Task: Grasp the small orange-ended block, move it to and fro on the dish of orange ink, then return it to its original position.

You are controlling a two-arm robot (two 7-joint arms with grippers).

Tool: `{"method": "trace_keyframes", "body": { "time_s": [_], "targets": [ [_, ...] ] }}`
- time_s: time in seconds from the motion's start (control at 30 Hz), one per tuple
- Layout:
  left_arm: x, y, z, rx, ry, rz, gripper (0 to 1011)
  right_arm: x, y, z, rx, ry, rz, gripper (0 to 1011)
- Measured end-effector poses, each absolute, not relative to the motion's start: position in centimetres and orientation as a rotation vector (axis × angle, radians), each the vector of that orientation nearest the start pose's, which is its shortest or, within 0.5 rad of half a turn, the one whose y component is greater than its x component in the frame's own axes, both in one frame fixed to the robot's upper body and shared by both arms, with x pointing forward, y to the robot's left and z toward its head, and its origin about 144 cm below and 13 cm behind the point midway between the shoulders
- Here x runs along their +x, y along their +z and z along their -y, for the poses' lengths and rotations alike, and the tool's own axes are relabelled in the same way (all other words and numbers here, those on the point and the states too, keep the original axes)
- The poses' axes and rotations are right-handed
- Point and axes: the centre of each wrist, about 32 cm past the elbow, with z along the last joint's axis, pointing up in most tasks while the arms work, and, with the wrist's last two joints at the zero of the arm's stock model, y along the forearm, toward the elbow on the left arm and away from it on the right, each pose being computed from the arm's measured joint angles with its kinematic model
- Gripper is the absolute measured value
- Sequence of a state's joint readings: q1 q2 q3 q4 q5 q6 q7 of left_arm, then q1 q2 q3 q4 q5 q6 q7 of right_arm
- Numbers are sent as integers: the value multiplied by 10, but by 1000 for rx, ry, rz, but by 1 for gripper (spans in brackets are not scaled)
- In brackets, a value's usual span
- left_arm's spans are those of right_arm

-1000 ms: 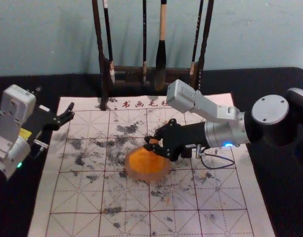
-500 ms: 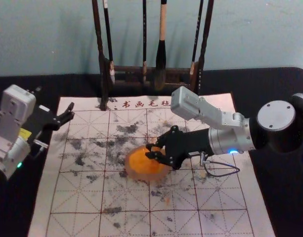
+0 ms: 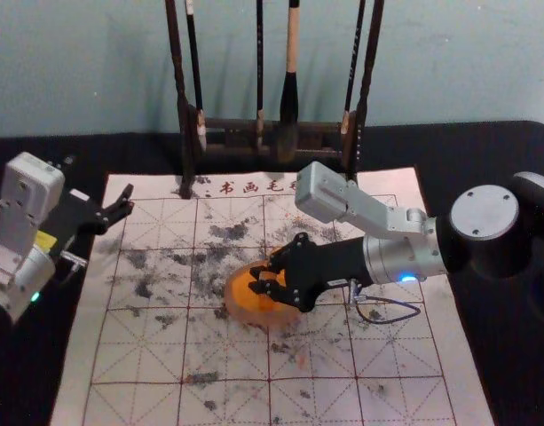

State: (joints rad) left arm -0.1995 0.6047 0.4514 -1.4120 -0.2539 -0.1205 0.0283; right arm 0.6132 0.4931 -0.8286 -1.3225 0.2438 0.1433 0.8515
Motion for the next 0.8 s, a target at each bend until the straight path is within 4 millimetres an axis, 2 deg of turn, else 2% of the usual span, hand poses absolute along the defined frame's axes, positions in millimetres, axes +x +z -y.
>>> {"method": "trace_keyframes", "body": {
  "time_s": [0.53,0.8],
  "targets": [
    [489,1140,-310,304,1248,285,1001,575,1199,186,-535,-194,130,119],
    [489,1140,-310,304,1248,285,1002,581,1199,185,-533,-212,128,120]
  ]
}}
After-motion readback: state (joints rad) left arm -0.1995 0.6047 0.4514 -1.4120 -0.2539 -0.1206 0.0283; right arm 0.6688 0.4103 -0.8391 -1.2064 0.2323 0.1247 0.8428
